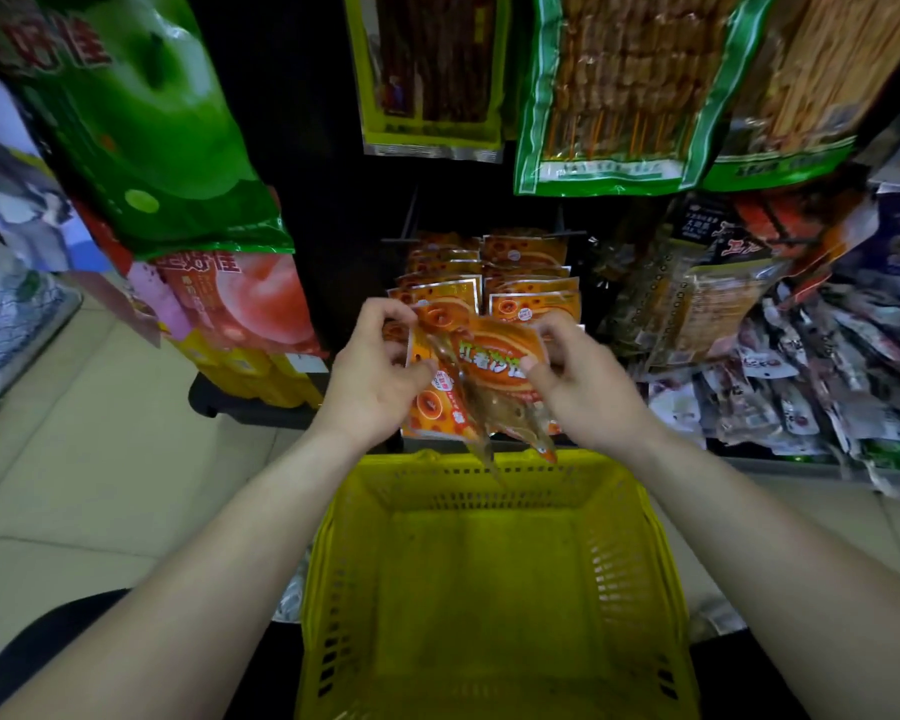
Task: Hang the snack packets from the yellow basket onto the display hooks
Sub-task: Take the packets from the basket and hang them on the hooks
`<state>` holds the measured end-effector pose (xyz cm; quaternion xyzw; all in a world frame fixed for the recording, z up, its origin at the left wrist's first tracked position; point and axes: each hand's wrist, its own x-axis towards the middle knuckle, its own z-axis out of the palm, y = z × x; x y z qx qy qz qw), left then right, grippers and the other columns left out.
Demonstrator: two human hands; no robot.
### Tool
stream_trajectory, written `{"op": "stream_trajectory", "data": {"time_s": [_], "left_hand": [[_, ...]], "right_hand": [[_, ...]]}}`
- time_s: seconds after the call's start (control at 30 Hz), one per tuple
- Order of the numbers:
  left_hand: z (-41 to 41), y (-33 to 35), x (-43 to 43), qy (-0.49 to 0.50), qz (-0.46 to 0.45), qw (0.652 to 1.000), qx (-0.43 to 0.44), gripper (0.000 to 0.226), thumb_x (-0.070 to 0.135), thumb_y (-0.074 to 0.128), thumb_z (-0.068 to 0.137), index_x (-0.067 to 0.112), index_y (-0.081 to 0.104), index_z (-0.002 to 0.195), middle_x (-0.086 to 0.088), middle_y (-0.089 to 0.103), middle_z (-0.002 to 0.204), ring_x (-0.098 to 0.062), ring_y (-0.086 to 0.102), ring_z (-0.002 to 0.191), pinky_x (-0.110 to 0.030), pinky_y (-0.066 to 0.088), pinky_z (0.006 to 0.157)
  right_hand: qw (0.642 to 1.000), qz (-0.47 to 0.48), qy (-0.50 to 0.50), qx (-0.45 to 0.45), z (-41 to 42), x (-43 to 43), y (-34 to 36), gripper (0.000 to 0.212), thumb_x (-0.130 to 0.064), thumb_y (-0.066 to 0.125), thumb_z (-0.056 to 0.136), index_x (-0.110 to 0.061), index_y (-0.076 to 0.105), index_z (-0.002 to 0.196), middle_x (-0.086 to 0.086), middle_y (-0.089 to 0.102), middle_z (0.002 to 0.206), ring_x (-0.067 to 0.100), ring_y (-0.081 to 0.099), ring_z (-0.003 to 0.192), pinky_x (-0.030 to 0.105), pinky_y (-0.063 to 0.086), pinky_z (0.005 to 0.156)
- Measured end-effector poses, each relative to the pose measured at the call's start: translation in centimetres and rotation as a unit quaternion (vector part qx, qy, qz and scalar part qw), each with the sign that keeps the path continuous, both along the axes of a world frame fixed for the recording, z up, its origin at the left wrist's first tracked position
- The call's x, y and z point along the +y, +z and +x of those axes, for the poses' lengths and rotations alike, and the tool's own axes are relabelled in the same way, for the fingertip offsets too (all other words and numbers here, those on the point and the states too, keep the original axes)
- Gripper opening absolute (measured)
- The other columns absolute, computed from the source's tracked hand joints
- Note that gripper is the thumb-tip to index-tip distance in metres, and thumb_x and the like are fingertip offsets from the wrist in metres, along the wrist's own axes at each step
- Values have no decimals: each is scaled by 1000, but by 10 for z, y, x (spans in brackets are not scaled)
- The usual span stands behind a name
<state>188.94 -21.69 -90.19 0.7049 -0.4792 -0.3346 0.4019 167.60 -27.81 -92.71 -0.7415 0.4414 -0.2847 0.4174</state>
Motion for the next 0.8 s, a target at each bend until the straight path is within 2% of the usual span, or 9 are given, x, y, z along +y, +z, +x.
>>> {"op": "stream_trajectory", "data": {"time_s": [0.1,0.17,0.27,0.33,0.47,0.57,0.7,0.77,0.8], "left_hand": [[-6,-4,1,-13,-7,1000,-5,28,13,72,88,36,55,84,-7,72,90,-31,72,84,-55,59,73],[-9,-3,1,-3,-12,1000,3,20,17,74,85,34,62,82,-4,72,90,-26,73,85,-53,60,74],[-10,-2,-1,25,6,999,19,15,24,77,84,32,69,93,0,74,90,-17,74,84,-45,61,80],[-11,0,-3,36,23,998,53,20,27,72,82,25,73,103,-2,76,94,-17,74,88,-42,61,84],[-17,10,-4,17,57,986,158,31,-2,51,95,6,64,122,-10,76,100,-16,76,85,-25,61,72],[-17,9,-2,-29,40,990,129,42,0,69,87,5,61,128,-2,78,97,-13,75,89,-29,60,81],[-17,10,-1,-13,-4,998,61,44,16,86,76,10,68,116,6,78,85,-8,75,84,-28,58,81],[-18,10,-1,3,-24,999,30,41,22,88,74,12,71,110,6,78,81,-4,74,80,-22,57,77],[-19,11,-1,10,-30,999,15,39,24,88,73,13,72,107,6,77,80,-3,73,78,-19,56,73]], "right_hand": [[999,-24,32,29,11,16,-3,45,-16,55,97,-41,52,133,-14,70,117,7,67,106,33,54,91],[997,-28,61,38,16,23,-5,45,-16,55,96,-37,54,137,-15,67,126,7,60,119,34,50,101],[997,15,71,23,19,29,-7,36,-19,55,98,-34,61,130,-16,68,121,9,60,118,37,48,102],[997,51,62,2,20,30,-4,33,-23,56,95,-46,65,118,-22,69,110,8,62,111,39,49,100],[992,108,55,-40,19,27,1,41,-26,53,84,-62,63,101,-27,70,98,10,66,101,43,52,92],[990,111,68,-63,18,28,7,46,-23,53,82,-61,63,105,-27,68,104,12,65,107,49,51,96],[986,119,91,-78,19,27,9,49,-22,52,79,-55,62,114,-15,70,103,24,66,101,57,52,91],[982,121,110,-95,18,27,7,51,-23,56,82,-48,58,126,-4,72,107,29,67,96,53,56,82],[981,115,118,-104,17,28,6,48,-23,61,85,-45,57,128,-7,72,106,23,69,93,45,58,76]]}}
